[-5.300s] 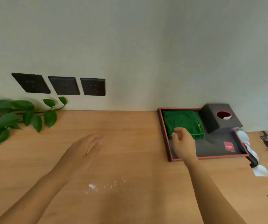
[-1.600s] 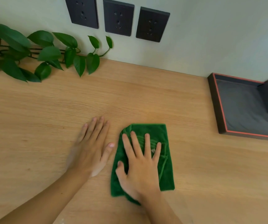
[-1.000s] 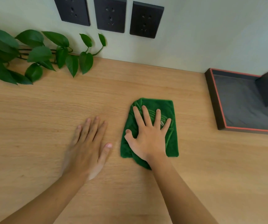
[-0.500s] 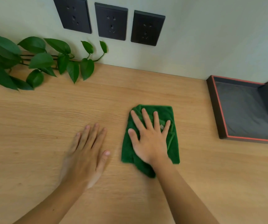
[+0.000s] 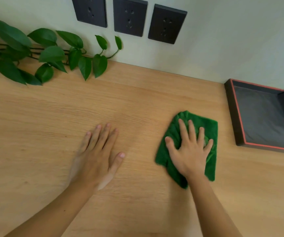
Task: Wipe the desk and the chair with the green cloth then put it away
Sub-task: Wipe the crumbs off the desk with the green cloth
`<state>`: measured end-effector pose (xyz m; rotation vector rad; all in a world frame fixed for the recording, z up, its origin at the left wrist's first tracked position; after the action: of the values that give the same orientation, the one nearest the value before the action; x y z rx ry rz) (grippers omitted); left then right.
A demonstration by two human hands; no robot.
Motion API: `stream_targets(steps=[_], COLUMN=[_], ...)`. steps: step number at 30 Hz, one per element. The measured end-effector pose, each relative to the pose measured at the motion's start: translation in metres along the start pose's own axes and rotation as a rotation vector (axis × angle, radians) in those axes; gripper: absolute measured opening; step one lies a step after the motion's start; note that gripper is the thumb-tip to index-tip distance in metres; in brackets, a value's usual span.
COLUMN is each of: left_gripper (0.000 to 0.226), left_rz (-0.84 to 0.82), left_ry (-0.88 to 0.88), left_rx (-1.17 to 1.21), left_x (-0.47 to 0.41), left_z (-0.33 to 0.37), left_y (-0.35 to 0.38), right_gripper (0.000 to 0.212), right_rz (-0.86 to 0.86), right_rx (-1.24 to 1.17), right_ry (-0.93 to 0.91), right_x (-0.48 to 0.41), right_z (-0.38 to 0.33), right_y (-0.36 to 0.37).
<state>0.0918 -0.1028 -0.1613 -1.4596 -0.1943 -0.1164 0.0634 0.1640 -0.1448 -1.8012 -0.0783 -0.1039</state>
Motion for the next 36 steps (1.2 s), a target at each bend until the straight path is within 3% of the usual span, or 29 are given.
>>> stream_targets(steps=[6,13,18,29,36], left_gripper=[0.075,0.072,0.075,0.075,0.077], left_rz=[-0.008,-0.004,0.020,0.037,0.026], left_ry=[0.011,0.017,-0.023,-0.002,0.000], left_rx=[-0.003,-0.017,-0.006,-0.010,0.003], left_x=[0.002,0.001,0.002,0.000,0.001], left_z=[0.000,-0.001,0.001,-0.002,-0.002], left_y=[-0.002,0.000,0.002,0.001,-0.001], right_gripper=[0.088,0.062,0.061,0.072,0.068], right_rz=[-0.109,-0.116,-0.067,-0.130,-0.054], right_rx=[-0.017,-0.048,-0.014,-0.039,0.005], right_ry=[-0.267,-0.429,-0.325,-0.357,-0.115], right_x=[0.108,0.047,-0.031,0.109,0.051], right_z=[-0.081,-0.102,-0.118,-0.079,0.003], right_y=[0.033,0.026,0.026,0.028,0.006])
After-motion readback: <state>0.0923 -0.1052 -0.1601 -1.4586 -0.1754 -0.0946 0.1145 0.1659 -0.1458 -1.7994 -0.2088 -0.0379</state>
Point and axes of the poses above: each hand's wrist, its own x-axis away from the middle knuckle, its own y-axis out of the palm, z = x × y, the point moved 1 cm from there along -x, towards the middle knuckle, and after that the axes turned 13 degrees about -y, right-handed, at the moved point
